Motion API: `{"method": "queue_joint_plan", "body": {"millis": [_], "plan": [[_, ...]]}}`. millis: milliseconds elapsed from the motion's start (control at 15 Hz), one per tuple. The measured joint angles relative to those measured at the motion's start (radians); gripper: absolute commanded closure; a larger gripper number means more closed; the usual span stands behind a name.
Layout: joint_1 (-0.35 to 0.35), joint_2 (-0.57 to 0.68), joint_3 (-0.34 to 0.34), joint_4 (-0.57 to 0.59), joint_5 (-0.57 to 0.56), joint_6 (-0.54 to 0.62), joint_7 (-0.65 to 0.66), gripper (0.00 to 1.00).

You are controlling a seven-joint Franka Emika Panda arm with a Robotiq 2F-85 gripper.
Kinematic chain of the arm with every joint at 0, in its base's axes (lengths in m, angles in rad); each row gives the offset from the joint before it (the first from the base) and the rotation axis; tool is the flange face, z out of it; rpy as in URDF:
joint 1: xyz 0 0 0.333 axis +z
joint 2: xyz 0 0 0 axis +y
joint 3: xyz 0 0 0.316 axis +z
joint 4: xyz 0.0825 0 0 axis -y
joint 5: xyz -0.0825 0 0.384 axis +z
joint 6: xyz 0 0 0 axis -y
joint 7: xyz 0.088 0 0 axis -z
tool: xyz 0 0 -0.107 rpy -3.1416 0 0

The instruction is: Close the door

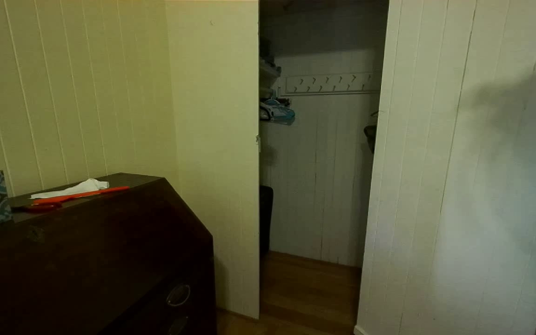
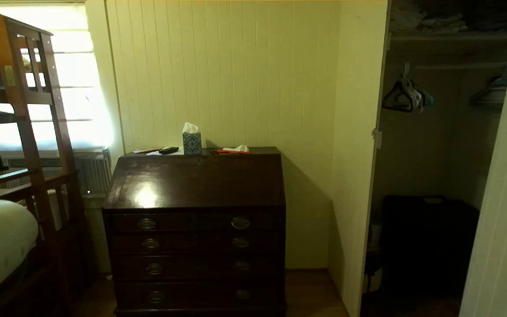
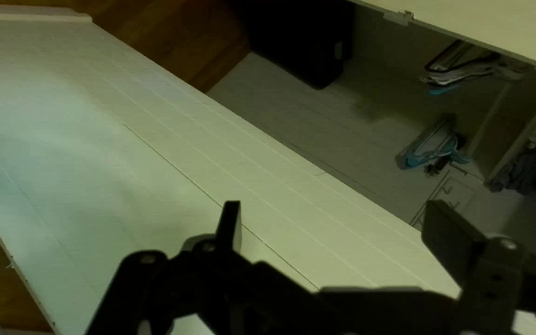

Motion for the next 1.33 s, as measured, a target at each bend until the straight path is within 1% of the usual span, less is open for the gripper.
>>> {"method": "queue_joint_plan", "body": {"millis": [200,333,533,800,1133,1333], "plan": [[-0.021,-0.004,0.0,0.001,-0.015,0.073,0.033,0.0],[-0.06,-0.002,-0.004,0.004,-0.058,0.11,0.065,0.0],[-0.123,0.017,-0.029,0.023,-0.131,0.142,0.104,0.0],[-0.198,0.076,-0.066,0.065,-0.182,0.233,0.155,0.0],[-0.294,0.175,-0.071,0.124,-0.218,0.369,0.239,0.0],[-0.307,0.198,-0.07,0.14,-0.221,0.382,0.252,0.0]]}}
